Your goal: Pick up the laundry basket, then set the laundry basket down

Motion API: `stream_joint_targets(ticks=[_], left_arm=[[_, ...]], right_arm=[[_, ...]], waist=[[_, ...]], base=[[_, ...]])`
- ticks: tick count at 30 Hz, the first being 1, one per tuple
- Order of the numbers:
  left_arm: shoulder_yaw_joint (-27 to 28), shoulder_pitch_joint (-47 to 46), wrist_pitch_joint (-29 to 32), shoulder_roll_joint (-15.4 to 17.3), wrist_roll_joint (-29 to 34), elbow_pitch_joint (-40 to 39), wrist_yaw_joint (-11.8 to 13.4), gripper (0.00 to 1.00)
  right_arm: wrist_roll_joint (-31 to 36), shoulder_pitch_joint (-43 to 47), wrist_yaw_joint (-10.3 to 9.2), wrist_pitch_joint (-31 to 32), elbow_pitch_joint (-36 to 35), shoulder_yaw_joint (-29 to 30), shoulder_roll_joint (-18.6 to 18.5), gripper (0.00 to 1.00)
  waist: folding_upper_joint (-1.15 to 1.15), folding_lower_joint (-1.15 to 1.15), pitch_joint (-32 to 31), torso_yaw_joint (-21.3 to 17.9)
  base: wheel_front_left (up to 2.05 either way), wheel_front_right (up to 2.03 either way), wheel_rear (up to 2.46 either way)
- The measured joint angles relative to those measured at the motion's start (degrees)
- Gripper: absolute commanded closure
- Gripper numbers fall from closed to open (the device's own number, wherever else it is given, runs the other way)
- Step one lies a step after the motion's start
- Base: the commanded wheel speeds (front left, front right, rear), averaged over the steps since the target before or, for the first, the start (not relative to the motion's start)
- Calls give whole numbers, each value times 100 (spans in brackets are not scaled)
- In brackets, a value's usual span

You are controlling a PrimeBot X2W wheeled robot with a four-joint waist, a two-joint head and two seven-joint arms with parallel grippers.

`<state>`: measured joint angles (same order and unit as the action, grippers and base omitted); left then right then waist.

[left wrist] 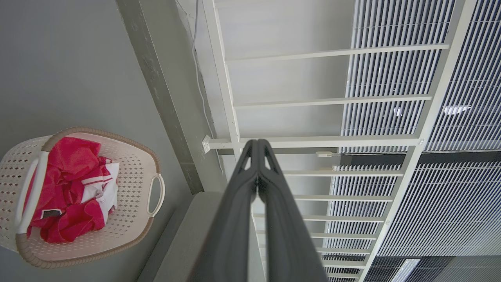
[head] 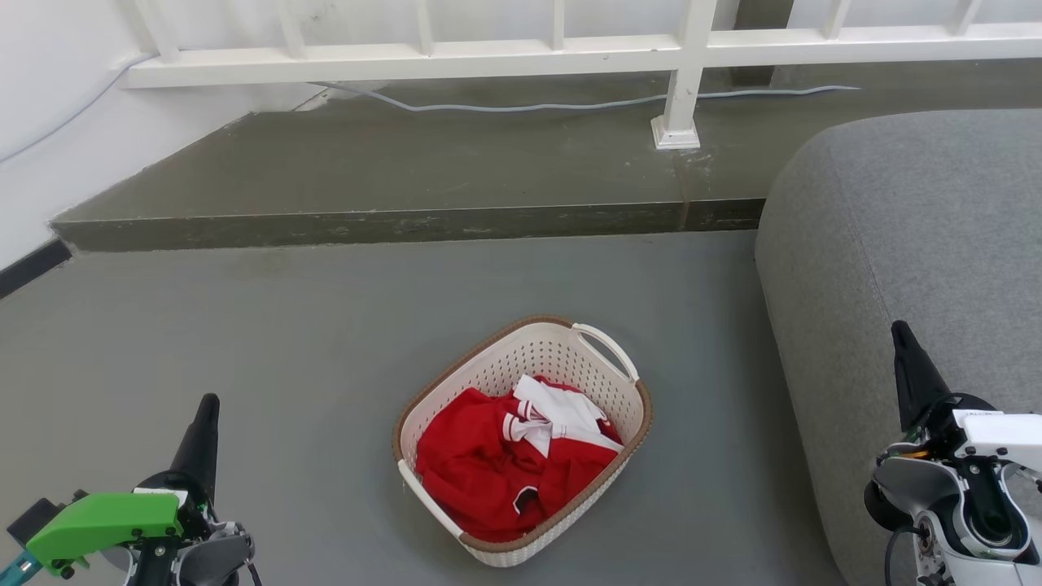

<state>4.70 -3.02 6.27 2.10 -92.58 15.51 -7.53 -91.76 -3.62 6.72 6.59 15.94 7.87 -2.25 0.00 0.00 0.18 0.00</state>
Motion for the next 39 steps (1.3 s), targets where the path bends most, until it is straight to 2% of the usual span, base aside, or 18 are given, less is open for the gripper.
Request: stream_joint_targets(ticks=[39], left_arm=[[0,0,0,0,0,0,0,100]], right_arm=[[0,0,0,0,0,0,0,100]], waist=[[0,0,0,0]], base=[[0,0,0]])
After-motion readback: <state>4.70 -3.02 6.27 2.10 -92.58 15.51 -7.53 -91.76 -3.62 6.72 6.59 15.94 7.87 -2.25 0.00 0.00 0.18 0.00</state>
